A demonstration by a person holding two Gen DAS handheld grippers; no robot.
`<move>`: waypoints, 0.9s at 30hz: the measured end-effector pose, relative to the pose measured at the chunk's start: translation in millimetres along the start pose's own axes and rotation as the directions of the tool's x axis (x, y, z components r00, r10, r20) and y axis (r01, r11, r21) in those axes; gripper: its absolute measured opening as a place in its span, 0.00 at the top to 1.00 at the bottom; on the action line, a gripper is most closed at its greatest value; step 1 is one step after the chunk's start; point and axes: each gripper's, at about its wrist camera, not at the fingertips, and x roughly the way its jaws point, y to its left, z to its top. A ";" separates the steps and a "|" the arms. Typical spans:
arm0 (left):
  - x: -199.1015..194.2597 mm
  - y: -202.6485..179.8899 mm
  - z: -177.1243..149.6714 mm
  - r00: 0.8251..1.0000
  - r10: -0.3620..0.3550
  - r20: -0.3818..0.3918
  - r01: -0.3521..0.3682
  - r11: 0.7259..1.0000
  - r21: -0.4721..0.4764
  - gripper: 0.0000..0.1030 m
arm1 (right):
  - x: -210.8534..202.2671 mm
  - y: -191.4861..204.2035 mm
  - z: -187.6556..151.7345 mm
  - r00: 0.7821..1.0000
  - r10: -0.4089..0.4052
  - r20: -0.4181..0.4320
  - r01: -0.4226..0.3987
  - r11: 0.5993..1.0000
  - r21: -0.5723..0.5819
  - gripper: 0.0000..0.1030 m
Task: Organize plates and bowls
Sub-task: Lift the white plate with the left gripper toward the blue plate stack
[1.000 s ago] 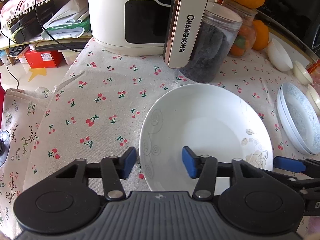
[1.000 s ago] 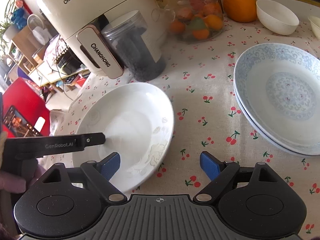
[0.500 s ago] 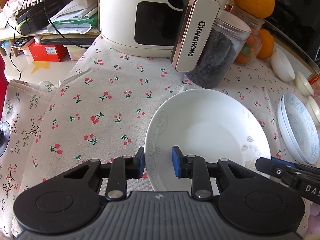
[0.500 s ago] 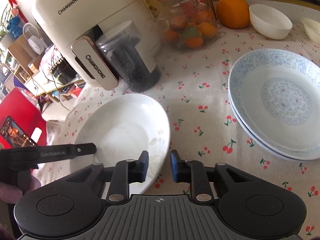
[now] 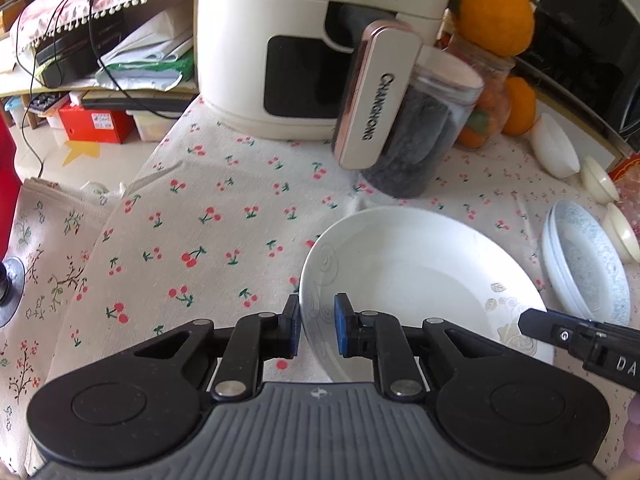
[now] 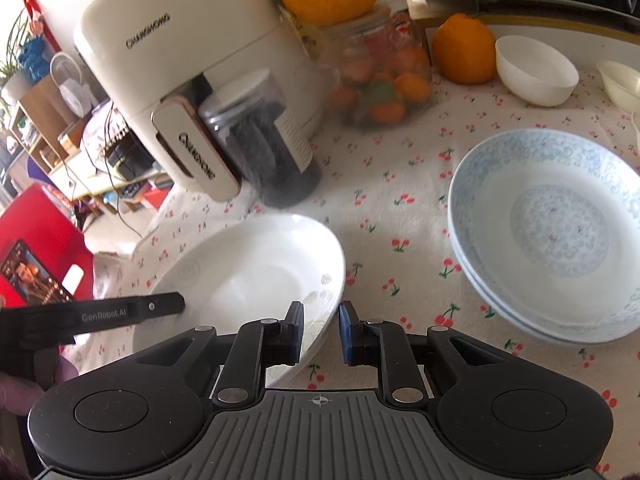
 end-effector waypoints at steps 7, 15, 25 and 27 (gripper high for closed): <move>-6.9 -9.5 0.7 0.999 -0.033 0.028 0.033 0.999 0.006 0.85 | -10.2 -8.6 6.5 1.000 -0.004 0.029 0.003 1.000 0.019 0.82; -14.1 -22.1 5.1 0.997 -0.056 0.056 0.055 0.998 0.018 0.85 | -23.0 -18.8 12.0 0.998 -0.006 0.057 0.004 0.999 0.032 0.82; -17.6 -46.6 7.8 0.993 -0.097 0.072 0.094 0.995 0.046 0.85 | -41.2 -39.0 24.3 0.994 -0.021 0.107 0.015 0.998 0.056 0.82; -17.1 -52.7 8.6 0.992 -0.104 0.075 0.100 0.994 0.050 0.85 | -44.1 -44.5 25.8 0.993 -0.027 0.113 0.020 0.998 0.065 0.82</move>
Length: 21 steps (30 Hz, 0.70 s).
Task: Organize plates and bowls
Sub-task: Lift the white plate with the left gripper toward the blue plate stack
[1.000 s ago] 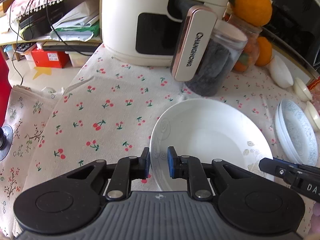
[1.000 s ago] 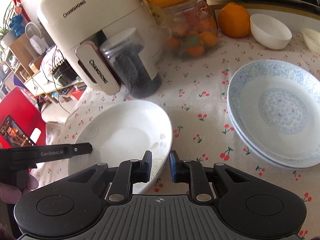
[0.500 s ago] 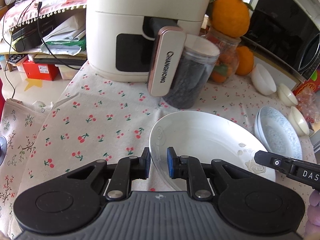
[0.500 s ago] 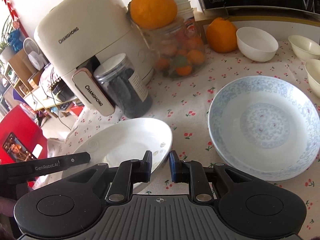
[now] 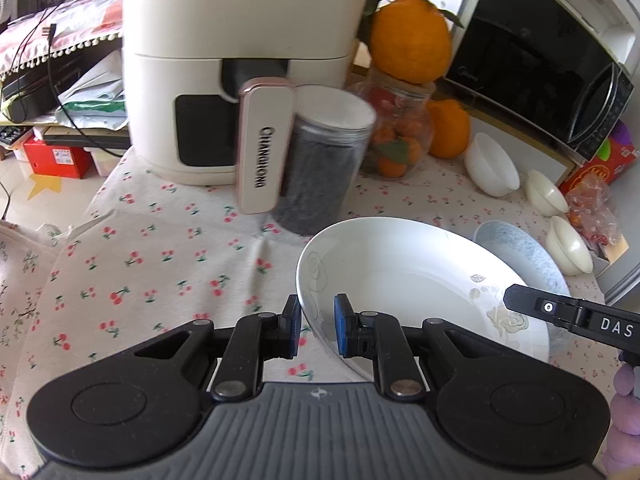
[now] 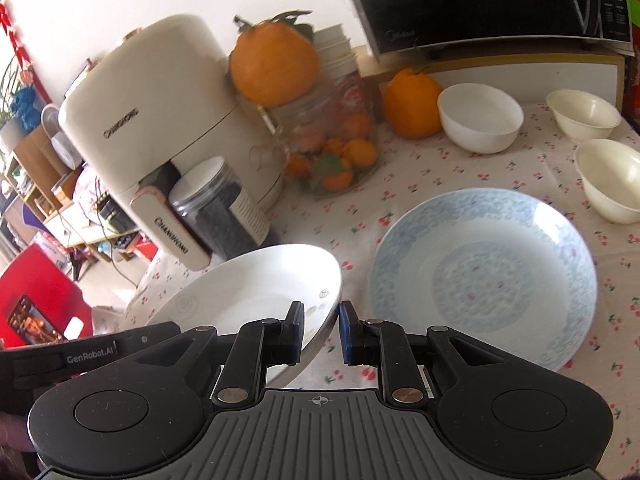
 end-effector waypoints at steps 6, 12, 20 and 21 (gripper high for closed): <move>5.0 -18.4 3.1 1.000 -0.018 0.006 0.018 1.000 0.012 0.85 | -6.0 -17.8 7.2 1.000 -0.020 0.015 0.020 1.000 0.019 0.82; 11.3 -38.7 6.3 0.999 -0.037 0.007 0.037 0.999 0.026 0.85 | -15.4 -37.0 15.2 0.999 -0.039 0.036 0.038 0.999 0.038 0.82; 23.0 -64.6 5.8 0.998 -0.058 -0.005 0.059 0.997 0.051 0.85 | -26.2 -63.3 22.4 0.996 -0.067 0.058 0.063 0.996 0.068 0.82; 24.1 -67.6 5.7 0.998 -0.060 -0.006 0.060 0.997 0.054 0.85 | -27.1 -66.4 23.0 0.996 -0.070 0.059 0.066 0.995 0.070 0.82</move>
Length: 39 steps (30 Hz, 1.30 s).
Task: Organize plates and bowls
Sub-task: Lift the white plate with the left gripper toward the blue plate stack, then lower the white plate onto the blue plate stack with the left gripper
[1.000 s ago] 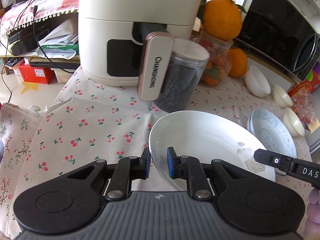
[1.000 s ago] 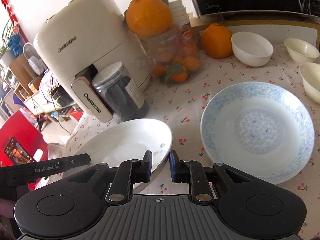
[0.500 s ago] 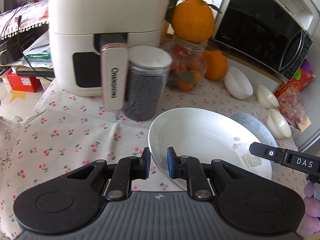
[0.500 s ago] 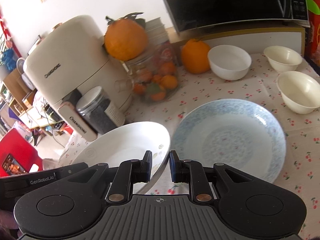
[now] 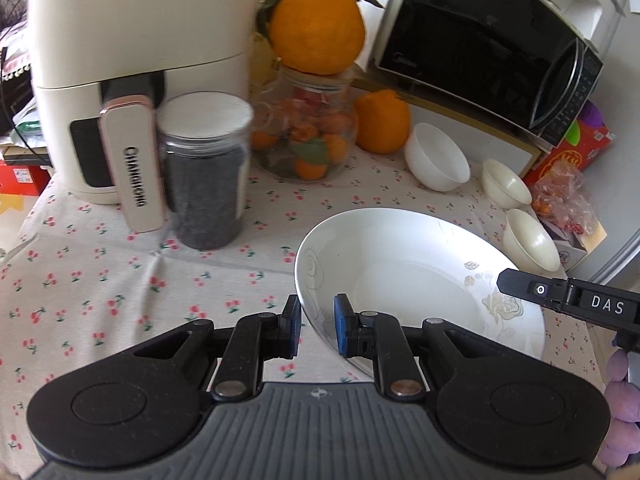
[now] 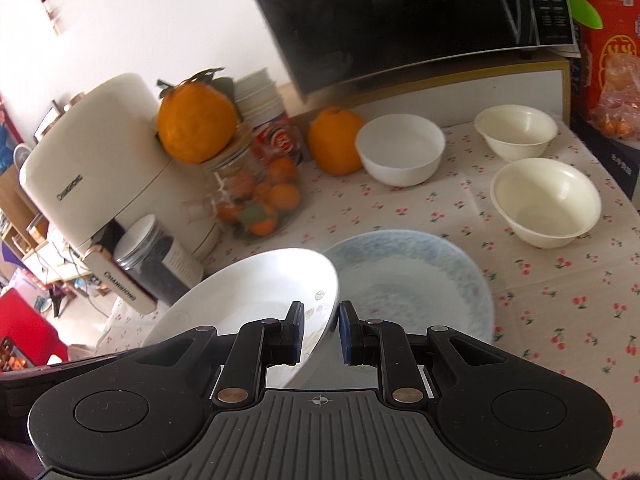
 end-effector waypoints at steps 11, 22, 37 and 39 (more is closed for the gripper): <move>15.9 -27.2 1.1 1.000 -0.009 -0.012 0.010 0.999 0.040 0.85 | -2.1 -28.4 3.4 0.999 -0.043 -0.005 0.043 0.999 0.025 0.82; 30.9 -51.9 -2.4 1.000 0.012 -0.023 -0.009 0.993 0.114 0.85 | 0.8 -48.4 3.2 0.995 -0.096 -0.034 0.098 0.994 0.040 0.82; 49.1 -75.1 -7.9 0.998 0.052 -0.038 -0.044 0.982 0.186 0.85 | 7.0 -56.5 -2.5 0.980 -0.186 -0.065 0.185 0.983 -0.019 0.82; 50.8 -76.2 -8.4 0.998 0.054 -0.039 -0.045 0.981 0.189 0.85 | 8.0 -55.5 -2.9 0.978 -0.200 -0.065 0.198 0.979 -0.036 0.82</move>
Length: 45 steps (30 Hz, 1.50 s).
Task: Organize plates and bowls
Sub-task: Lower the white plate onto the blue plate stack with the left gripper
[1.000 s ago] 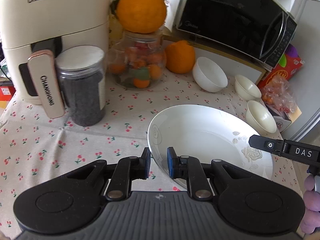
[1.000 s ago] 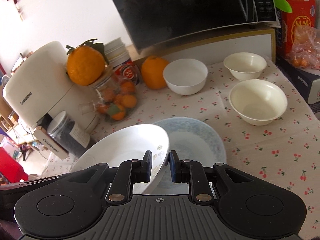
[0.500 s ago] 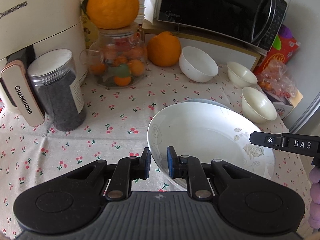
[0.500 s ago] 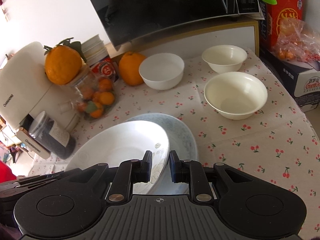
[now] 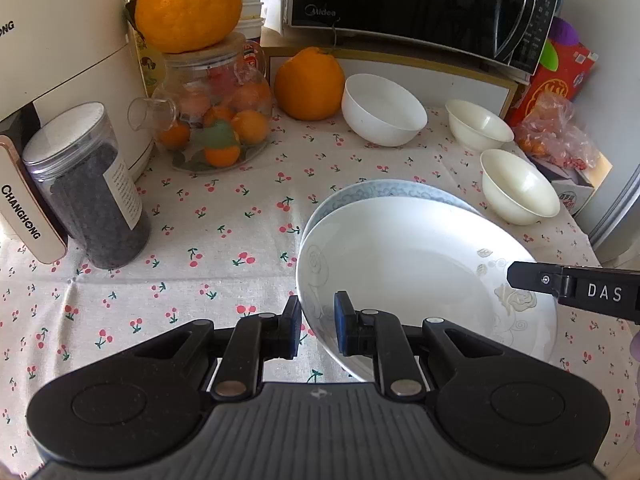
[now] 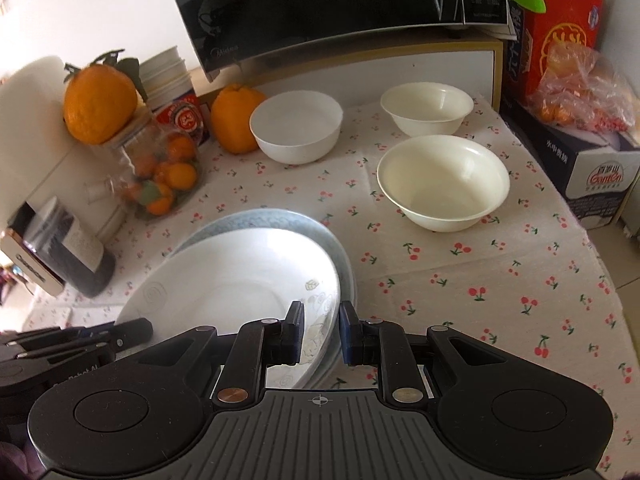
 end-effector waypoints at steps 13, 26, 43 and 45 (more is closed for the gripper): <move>3.4 -9.4 -1.7 0.999 0.039 0.013 -0.040 0.998 0.058 0.85 | 0.7 10.4 -3.3 0.998 -0.067 0.013 0.068 0.992 -0.106 0.82; 6.3 -18.2 -3.7 0.995 0.091 0.035 -0.095 0.989 0.110 0.85 | 3.7 26.4 -10.0 0.989 -0.147 0.035 0.151 0.959 -0.241 0.82; 12.0 -22.4 -4.3 0.991 0.127 0.034 -0.130 0.985 0.113 0.83 | 6.8 28.2 -10.1 0.990 -0.135 0.035 0.139 0.958 -0.250 0.80; 12.6 -22.1 -4.3 0.993 0.118 0.026 -0.120 0.987 0.108 0.80 | 5.9 27.4 -9.2 0.991 -0.132 0.038 0.137 0.960 -0.244 0.80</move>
